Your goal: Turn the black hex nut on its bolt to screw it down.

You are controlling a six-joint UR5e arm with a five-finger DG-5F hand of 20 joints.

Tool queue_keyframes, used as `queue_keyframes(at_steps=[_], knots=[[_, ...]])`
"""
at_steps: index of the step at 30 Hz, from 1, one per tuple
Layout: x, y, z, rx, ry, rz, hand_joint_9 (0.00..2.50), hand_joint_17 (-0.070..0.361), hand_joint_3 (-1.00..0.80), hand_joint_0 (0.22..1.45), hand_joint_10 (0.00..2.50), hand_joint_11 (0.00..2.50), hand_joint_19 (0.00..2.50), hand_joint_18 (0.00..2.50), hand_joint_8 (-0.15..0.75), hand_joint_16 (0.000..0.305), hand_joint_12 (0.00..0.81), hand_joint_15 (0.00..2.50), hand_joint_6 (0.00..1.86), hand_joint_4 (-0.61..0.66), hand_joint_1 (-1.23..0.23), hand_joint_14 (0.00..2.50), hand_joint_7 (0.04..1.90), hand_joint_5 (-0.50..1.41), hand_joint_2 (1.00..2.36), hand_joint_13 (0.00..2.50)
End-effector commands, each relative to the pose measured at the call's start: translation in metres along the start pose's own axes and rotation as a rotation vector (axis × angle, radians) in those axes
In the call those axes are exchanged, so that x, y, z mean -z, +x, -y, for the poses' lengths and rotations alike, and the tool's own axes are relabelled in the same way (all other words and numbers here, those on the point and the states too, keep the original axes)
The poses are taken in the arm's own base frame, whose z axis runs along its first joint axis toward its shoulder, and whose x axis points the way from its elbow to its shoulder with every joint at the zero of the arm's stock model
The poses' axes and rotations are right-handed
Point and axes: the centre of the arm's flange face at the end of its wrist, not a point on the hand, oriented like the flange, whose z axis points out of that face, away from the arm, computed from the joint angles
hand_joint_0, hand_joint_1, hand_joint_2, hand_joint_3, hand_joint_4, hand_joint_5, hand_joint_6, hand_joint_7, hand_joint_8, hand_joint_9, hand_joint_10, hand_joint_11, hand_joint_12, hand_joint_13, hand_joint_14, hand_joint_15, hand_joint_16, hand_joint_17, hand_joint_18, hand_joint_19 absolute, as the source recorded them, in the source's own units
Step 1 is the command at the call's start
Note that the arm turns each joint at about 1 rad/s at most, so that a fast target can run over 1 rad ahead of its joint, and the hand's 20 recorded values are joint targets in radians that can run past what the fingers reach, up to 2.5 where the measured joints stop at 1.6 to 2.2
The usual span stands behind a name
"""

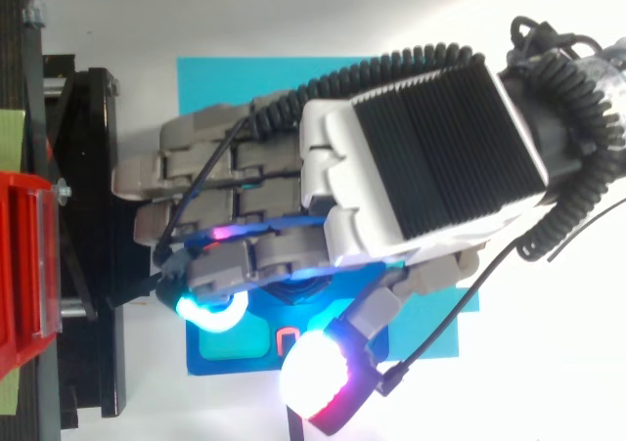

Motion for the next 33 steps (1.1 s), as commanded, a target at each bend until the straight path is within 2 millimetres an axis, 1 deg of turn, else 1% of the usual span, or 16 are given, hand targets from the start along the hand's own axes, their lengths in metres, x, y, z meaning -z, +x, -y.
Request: queue_keyframes(at_steps=[1, 2, 9, 13, 15, 16, 20, 33], knots=[[-0.003, 0.013, -0.005, -0.002, 0.003, -0.017, 0.44, 0.126, -0.5, 0.51, 0.0, 0.19, 0.19, 0.31, 0.317, 0.056, 0.363, 0.0, 0.5, 0.27, -0.44, 0.0, 1.08, -0.13, 1.0, 0.23], [-0.003, 0.021, -0.008, -0.006, 0.007, -0.028, 0.44, 0.126, -0.5, 0.51, 0.0, 0.19, 0.19, 0.31, 0.317, 0.056, 0.363, 0.0, 0.5, 0.27, -0.44, 0.0, 1.08, -0.13, 1.0, 0.23], [-0.004, 0.026, -0.015, -0.014, 0.02, -0.054, 0.45, 0.126, -0.5, 0.51, 0.01, 0.19, 0.19, 0.32, 0.318, 0.056, 0.363, 0.0, 0.51, 0.25, -0.44, 0.0, 1.16, -0.11, 1.0, 0.24], [-0.003, 0.029, -0.016, -0.017, 0.028, -0.075, 0.45, 0.126, -0.5, 0.51, 0.0, 0.19, 0.19, 0.32, 0.32, 0.056, 0.363, 0.0, 0.61, 0.21, -0.44, 0.0, 1.03, -0.13, 1.0, 0.24], [-0.002, 0.03, -0.016, -0.016, 0.029, -0.079, 0.46, 0.126, -0.5, 0.51, 0.01, 0.2, 0.19, 0.32, 0.321, 0.056, 0.363, 0.0, 0.65, 0.21, -0.44, 0.0, 0.96, -0.14, 1.0, 0.24], [-0.001, 0.03, -0.015, -0.018, 0.032, -0.083, 0.46, 0.125, -0.5, 0.51, 0.0, 0.2, 0.19, 0.32, 0.321, 0.056, 0.362, 0.0, 0.68, 0.21, -0.44, 0.0, 0.92, -0.14, 1.0, 0.24], [0.002, 0.028, -0.01, -0.018, 0.039, -0.084, 0.46, 0.125, -0.5, 0.51, 0.0, 0.2, 0.19, 0.32, 0.321, 0.056, 0.361, 0.0, 0.72, 0.21, -0.44, 0.0, 0.87, -0.15, 1.0, 0.24], [0.008, 0.021, 0.005, -0.006, 0.038, -0.073, 0.46, 0.124, -0.5, 0.51, 0.01, 0.2, 0.19, 0.32, 0.32, 0.055, 0.361, 0.0, 0.73, 0.23, -0.44, 0.0, 0.84, -0.16, 1.0, 0.25]])
